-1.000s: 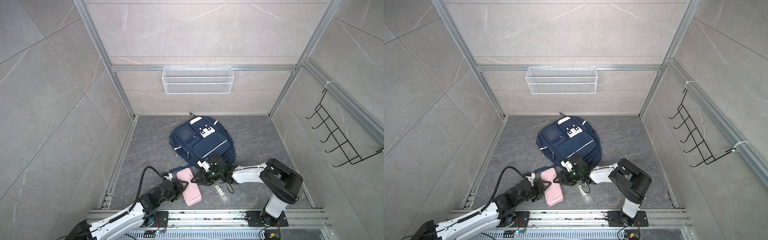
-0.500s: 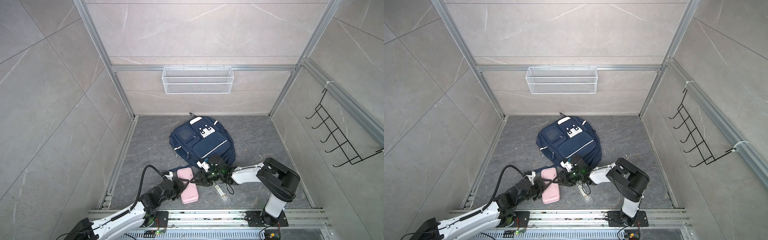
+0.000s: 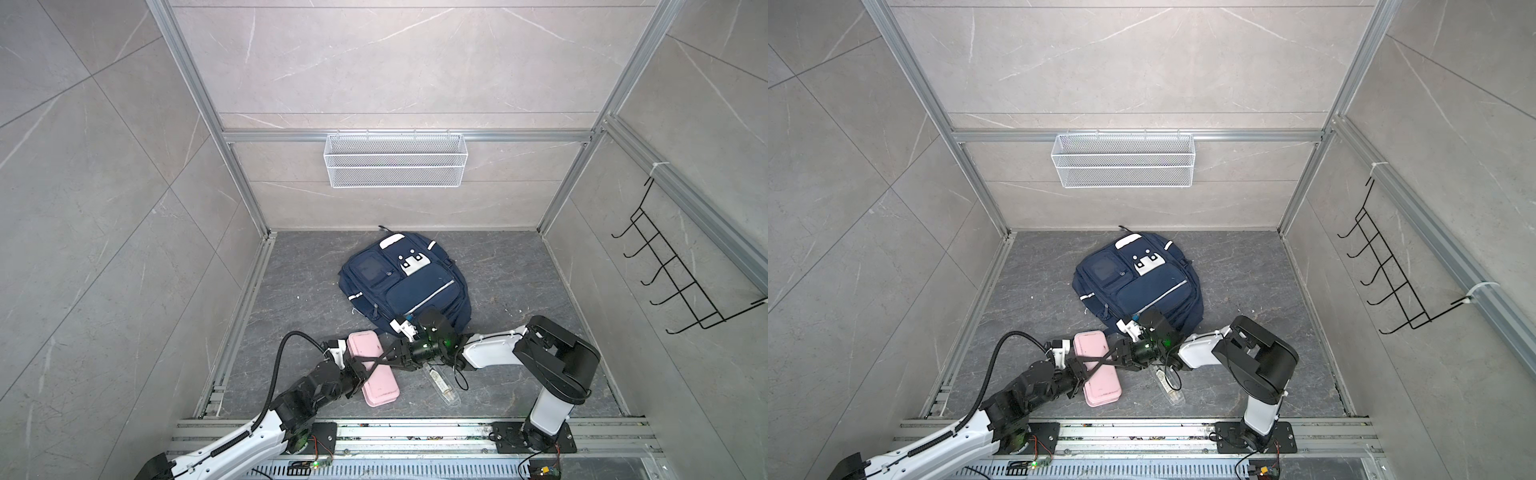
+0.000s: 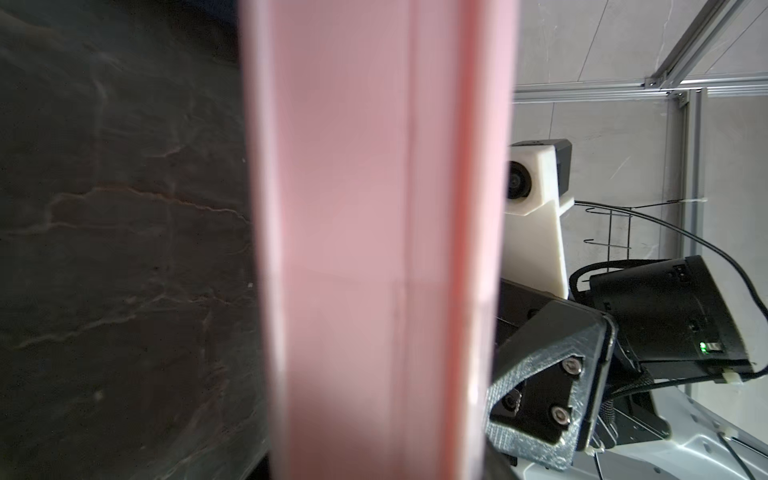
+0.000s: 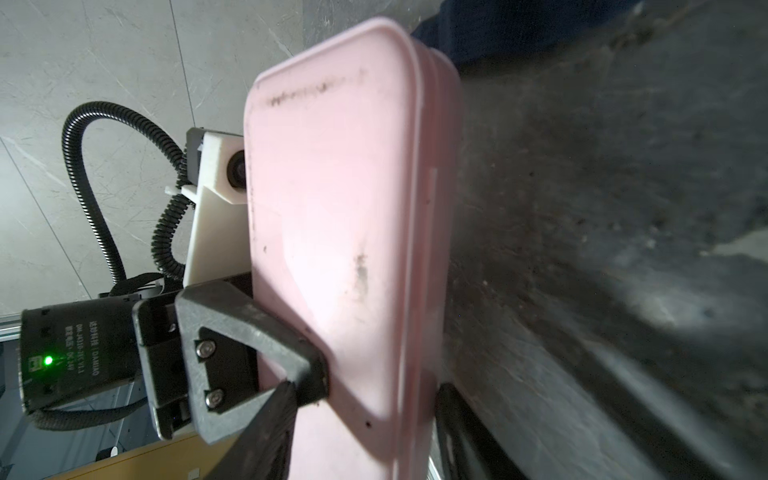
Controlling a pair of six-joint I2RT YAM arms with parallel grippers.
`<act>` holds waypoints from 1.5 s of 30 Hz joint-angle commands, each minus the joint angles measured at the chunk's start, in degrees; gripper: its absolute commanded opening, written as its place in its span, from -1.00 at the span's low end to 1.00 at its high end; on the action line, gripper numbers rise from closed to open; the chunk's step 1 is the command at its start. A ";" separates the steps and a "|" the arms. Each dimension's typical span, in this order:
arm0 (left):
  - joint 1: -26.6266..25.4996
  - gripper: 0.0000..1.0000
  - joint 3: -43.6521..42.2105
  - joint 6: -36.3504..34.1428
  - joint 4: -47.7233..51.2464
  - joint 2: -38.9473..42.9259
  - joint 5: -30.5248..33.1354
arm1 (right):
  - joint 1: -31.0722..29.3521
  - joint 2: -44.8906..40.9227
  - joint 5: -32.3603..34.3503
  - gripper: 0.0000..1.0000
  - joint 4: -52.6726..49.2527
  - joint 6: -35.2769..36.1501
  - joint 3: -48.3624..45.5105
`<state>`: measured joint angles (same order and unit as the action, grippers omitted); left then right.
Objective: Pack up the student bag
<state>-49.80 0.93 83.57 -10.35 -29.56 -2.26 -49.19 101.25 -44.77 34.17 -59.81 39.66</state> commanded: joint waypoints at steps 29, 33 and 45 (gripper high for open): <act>4.76 -0.41 18.75 -13.45 -32.43 -29.99 -27.26 | 13.03 -8.69 -6.00 0.20 15.35 -9.79 -1.96; 4.76 -0.41 19.12 -13.13 -34.87 -30.99 -28.12 | 13.07 -5.27 -6.99 0.19 22.43 -13.57 -2.29; 4.96 -0.10 20.47 -13.78 -34.47 -33.37 -28.15 | 13.11 -3.80 -8.77 -0.02 34.21 -19.36 -4.55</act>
<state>-44.75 19.07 71.40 -39.72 -62.89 -28.51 -35.77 97.03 -52.31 64.20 -77.32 36.40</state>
